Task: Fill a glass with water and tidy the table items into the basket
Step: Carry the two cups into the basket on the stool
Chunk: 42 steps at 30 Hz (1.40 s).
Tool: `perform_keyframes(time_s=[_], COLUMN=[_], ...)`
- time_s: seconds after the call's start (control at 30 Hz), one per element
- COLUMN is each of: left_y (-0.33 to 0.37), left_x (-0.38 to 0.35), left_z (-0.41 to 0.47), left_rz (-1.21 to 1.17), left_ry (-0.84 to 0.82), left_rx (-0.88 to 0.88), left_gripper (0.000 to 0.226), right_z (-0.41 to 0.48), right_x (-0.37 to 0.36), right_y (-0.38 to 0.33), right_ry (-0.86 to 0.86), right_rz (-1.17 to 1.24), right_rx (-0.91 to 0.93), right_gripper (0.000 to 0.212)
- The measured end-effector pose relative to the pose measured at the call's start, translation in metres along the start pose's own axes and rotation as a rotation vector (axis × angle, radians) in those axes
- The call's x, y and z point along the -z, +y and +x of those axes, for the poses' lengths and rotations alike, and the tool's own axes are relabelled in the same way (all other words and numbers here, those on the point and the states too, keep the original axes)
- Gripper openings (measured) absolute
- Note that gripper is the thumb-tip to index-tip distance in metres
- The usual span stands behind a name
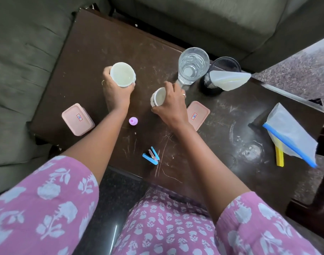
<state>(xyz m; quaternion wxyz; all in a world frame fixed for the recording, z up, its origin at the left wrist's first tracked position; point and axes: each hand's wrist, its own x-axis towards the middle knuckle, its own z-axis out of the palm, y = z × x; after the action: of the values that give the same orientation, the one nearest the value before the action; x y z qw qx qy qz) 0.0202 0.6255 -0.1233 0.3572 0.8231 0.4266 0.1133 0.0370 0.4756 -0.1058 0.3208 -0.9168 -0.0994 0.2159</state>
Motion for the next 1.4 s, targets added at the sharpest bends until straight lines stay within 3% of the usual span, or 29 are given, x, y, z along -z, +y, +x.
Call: perform_keyframes(time_s=[0.23,0.43,0.57,0.7,1.03,1.4], left_y=[0.024,0.049,0.070,0.102,0.220,0.368], left_x=[-0.013,-0.034,-0.048,-0.072,-0.150,-0.247], left_z=[-0.062,-0.124,-0.167,-0.210,-0.311,-0.460], left_rz=[-0.163,-0.109,-0.135,-0.140,-0.192,-0.252], left_ry=[-0.006,-0.115,-0.171,-0.214,-0.528,-0.865], left_rx=[-0.196,-0.387,-0.404,-0.464,-0.604,-0.736], left_gripper=[0.071,0.071,0.073,0.071,0.070,0.069], right_z=[-0.038,-0.080,-0.100,-0.119,-0.177,-0.243], right_x=[0.031,0.059,0.084,0.118,0.245,0.371], right_y=[0.032,0.073,0.099,0.133,0.229,0.356], right_ry=[0.122,0.331,0.449,0.557,0.944,1.358], right_rz=[0.034,0.109,0.118,0.136,0.257,0.211], right_rx=[-0.011,-0.009,-0.041,-0.158,-0.515,-0.868], right_gripper=[0.067,0.056,0.056,0.057,0.067,0.057])
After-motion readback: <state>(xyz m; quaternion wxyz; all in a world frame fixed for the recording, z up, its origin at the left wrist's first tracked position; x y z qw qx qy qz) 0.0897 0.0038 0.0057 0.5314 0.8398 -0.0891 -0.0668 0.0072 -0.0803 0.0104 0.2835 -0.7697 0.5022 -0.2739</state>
